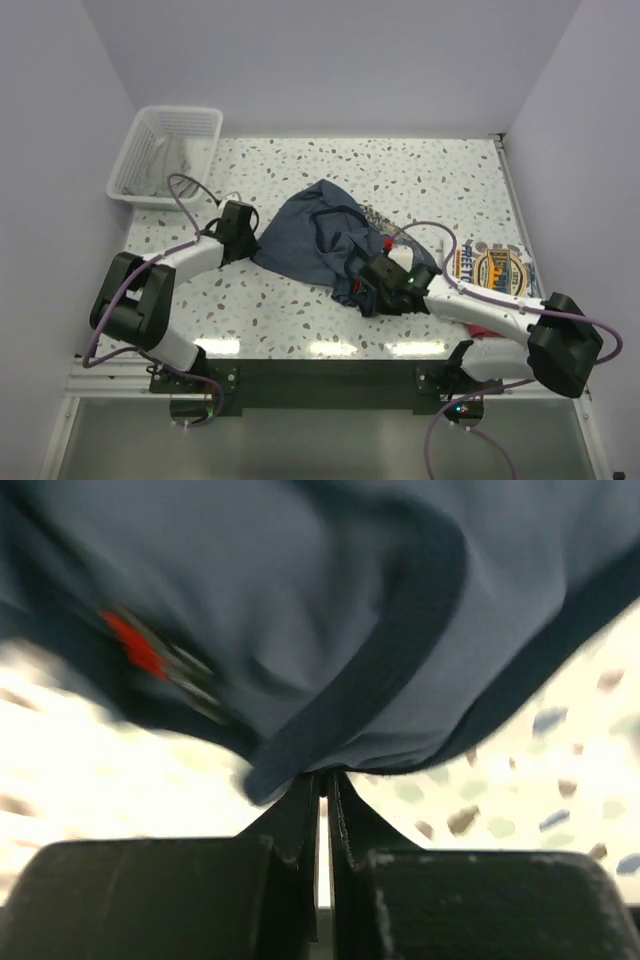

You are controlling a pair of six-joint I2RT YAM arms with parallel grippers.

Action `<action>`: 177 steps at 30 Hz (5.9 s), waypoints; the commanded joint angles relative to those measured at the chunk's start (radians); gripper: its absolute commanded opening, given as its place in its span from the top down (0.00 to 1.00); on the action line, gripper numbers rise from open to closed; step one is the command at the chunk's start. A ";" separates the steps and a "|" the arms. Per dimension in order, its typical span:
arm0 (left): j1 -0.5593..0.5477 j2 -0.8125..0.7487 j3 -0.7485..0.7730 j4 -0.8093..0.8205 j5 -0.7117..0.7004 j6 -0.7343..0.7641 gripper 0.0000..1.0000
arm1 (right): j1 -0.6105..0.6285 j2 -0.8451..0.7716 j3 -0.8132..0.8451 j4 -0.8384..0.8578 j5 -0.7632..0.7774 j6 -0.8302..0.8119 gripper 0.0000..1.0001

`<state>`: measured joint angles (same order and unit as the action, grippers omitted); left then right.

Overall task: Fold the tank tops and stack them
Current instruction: Flatten the tank top out

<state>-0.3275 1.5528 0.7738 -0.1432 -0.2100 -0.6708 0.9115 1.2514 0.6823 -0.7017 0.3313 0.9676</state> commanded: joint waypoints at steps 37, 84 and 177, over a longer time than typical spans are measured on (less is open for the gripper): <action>0.357 -0.467 0.013 -0.246 -0.112 -0.015 1.00 | -0.518 0.579 1.121 0.025 -0.031 -0.512 0.39; 0.355 -0.479 0.035 -0.259 -0.042 0.048 1.00 | -0.120 0.209 0.140 0.337 0.061 -0.131 0.87; 0.355 -0.640 0.978 -0.204 0.394 -0.185 1.00 | -0.404 -0.182 1.467 -0.055 0.011 -0.535 1.00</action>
<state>0.0223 0.8227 1.8019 -0.3832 0.1795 -0.8227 0.5095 0.9779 2.2284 -0.8192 0.3458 0.4820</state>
